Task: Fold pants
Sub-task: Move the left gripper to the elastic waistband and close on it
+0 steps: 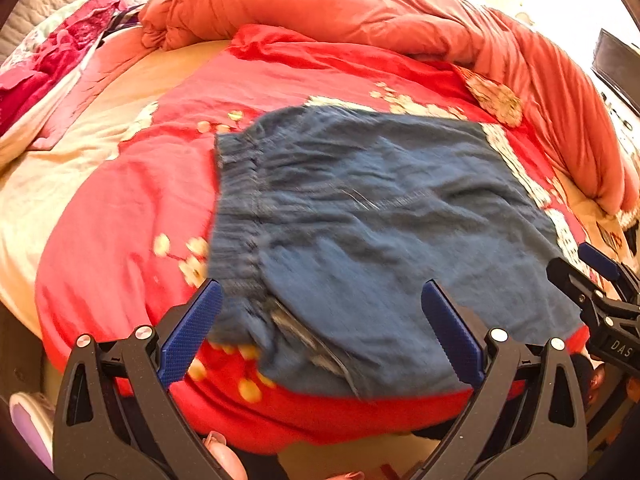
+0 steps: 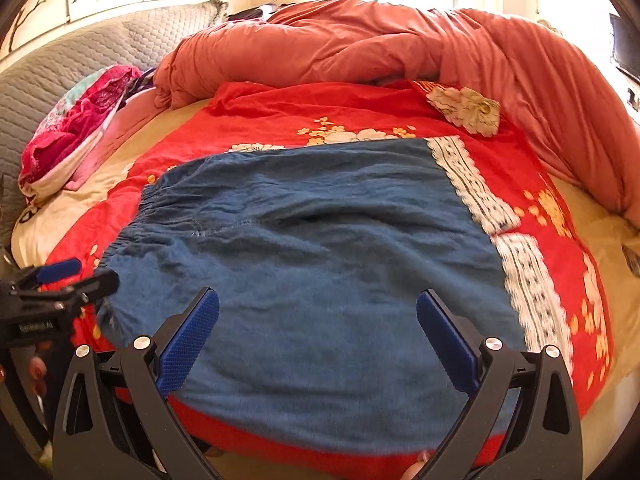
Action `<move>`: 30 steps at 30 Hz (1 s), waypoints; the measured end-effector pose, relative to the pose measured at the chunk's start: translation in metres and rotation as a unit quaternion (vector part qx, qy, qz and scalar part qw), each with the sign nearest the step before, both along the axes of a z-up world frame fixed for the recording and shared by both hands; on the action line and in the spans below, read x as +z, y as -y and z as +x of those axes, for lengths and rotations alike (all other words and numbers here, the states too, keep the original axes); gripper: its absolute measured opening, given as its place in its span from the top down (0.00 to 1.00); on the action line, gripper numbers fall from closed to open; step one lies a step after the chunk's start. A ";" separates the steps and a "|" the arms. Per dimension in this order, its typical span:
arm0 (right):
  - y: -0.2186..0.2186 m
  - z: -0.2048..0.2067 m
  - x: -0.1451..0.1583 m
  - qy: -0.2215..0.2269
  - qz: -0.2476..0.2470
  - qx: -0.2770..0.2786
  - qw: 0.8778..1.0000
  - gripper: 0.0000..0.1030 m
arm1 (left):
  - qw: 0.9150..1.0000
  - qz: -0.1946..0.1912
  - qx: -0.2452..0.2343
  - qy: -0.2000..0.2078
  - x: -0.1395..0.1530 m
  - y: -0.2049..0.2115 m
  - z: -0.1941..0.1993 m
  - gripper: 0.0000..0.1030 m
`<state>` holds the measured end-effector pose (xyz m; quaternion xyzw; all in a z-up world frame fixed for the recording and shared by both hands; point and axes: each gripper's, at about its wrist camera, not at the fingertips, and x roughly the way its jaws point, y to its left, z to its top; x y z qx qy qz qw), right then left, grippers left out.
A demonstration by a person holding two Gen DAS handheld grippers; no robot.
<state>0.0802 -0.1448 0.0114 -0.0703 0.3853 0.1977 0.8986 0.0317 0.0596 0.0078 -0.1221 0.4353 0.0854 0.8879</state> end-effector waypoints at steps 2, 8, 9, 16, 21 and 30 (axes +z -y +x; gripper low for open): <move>-0.005 0.012 0.000 -0.001 0.003 0.008 1.000 0.04 | 1.000 0.006 0.013 0.000 0.001 -0.013 0.009 0.09; -0.023 0.047 0.002 -0.006 0.007 0.038 0.999 0.04 | 0.999 0.006 0.039 -0.002 0.001 -0.048 0.033 0.09; -0.027 0.053 0.003 -0.006 0.008 0.042 0.999 0.04 | 0.999 0.004 0.043 -0.004 0.000 -0.054 0.038 0.09; -0.056 0.093 0.008 0.010 -0.007 0.062 0.998 0.04 | 0.998 -0.007 0.062 -0.016 -0.009 -0.089 0.067 0.09; -0.077 0.124 0.010 0.008 -0.017 0.077 0.997 0.04 | 0.997 -0.041 0.062 -0.018 -0.021 -0.119 0.093 0.09; -0.121 0.168 -0.001 0.007 -0.060 0.144 0.988 0.04 | 0.997 -0.055 0.025 -0.055 -0.051 -0.135 0.141 0.36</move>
